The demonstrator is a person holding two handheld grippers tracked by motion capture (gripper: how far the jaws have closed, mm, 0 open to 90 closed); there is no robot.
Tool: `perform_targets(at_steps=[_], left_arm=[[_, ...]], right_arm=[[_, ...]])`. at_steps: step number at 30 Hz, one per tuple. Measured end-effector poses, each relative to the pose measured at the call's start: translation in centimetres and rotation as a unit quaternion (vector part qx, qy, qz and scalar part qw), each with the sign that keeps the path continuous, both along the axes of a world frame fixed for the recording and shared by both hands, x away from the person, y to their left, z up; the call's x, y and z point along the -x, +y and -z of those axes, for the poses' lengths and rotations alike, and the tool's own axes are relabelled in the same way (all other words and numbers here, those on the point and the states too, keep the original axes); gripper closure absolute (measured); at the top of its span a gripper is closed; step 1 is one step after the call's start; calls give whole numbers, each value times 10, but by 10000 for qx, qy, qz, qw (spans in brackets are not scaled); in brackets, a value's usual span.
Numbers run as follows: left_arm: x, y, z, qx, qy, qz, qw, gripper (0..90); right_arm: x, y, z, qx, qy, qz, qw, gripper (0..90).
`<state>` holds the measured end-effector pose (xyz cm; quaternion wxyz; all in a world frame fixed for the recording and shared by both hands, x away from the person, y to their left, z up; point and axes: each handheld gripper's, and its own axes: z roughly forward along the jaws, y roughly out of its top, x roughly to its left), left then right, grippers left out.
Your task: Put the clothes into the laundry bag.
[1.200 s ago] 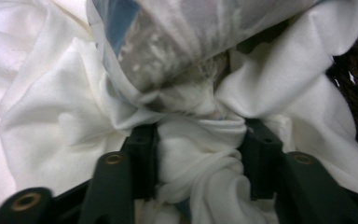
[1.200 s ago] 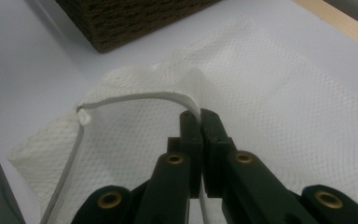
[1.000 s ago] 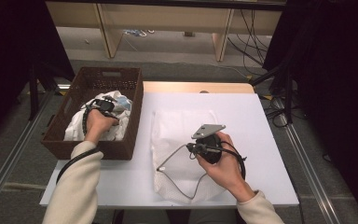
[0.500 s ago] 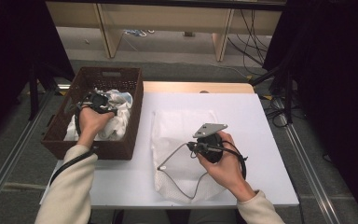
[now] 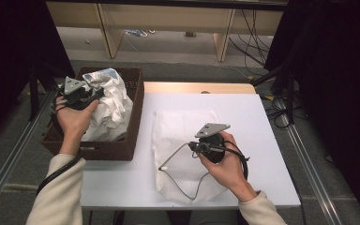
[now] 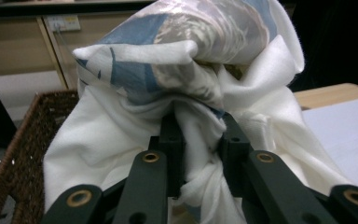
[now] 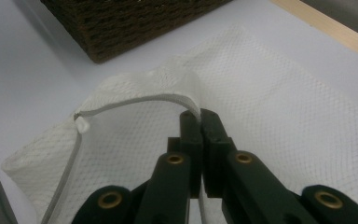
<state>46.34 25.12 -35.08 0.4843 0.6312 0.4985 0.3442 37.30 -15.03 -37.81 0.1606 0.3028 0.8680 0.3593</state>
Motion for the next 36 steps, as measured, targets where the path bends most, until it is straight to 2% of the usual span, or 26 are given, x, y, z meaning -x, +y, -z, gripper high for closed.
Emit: perform_targets(at_steps=[1, 2, 7, 9, 11, 13, 15, 16, 17, 18, 21, 22, 23, 24, 25, 29, 33, 34, 36], left_arm=[[2, 1, -3, -15, -60, 23, 10000, 753], [4, 1, -6, -30, -113, 40, 9999, 752], [11, 0, -16, -62, -225, 163, 9996, 753], [15, 0, -20, -50, -281, 226, 9993, 753], [23, -2, -28, 114, -375, 382, 9985, 752], [25, -3, -31, 173, -413, 444, 9980, 752], [32, -4, -36, 295, -604, 497, 9965, 753], [39, -5, -41, 473, -811, 502, 9943, 753], [42, -5, -43, 533, -895, 513, 9932, 753], [42, -5, -43, 533, -895, 513, 9932, 753], [50, -8, -51, 656, -1094, 582, 9901, 753], [54, -10, -57, 712, -1238, 649, 9876, 753], [57, -10, -60, 711, -1304, 675, 9866, 753], [60, -11, -64, 688, -1355, 686, 9860, 753], [60, -11, -64, 688, -1355, 686, 9860, 753], [72, -14, -78, 731, -1577, 792, 9816, 754], [84, -16, -93, 797, -1878, 897, 9748, 753], [90, -19, -101, 854, -2002, 1045, 9704, 754], [98, -20, -111, 786, -2092, 1098, 9685, 753]], right_arm=[[-1, 0, 1, 15, -33, -61, 10000, 899], [-1, 0, 1, 5, 28, -17, 10000, 899], [0, 1, 1, -11, 54, 23, 10000, 899], [0, 1, 1, 7, 0, -19, 10000, 899], [0, 1, 1, -21, 95, 78, 9999, 899], [0, 1, 1, -27, 104, 71, 9999, 899], [0, 0, 1, -21, 82, 77, 9999, 899], [0, 0, 1, -28, 80, 84, 9999, 899], [0, 0, 1, -17, 80, 81, 9999, 899], [0, 0, 1, -17, 80, 81, 9999, 899], [0, 1, 1, -18, 85, 64, 9999, 899], [0, 1, 1, -24, 82, 70, 9999, 899], [0, 1, 1, -22, 75, 86, 9999, 899], [-1, 0, 1, 22, -24, -18, 10000, 899], [-1, 0, 1, 22, -24, -18, 10000, 899], [-1, 0, 1, -13, -47, 4, 10000, 899], [-1, -1, 0, -24, -42, -7, 10000, 900], [0, -1, 0, -36, -11, 107, 9999, 899], [0, -1, 0, -44, -4, 126, 9999, 899]])
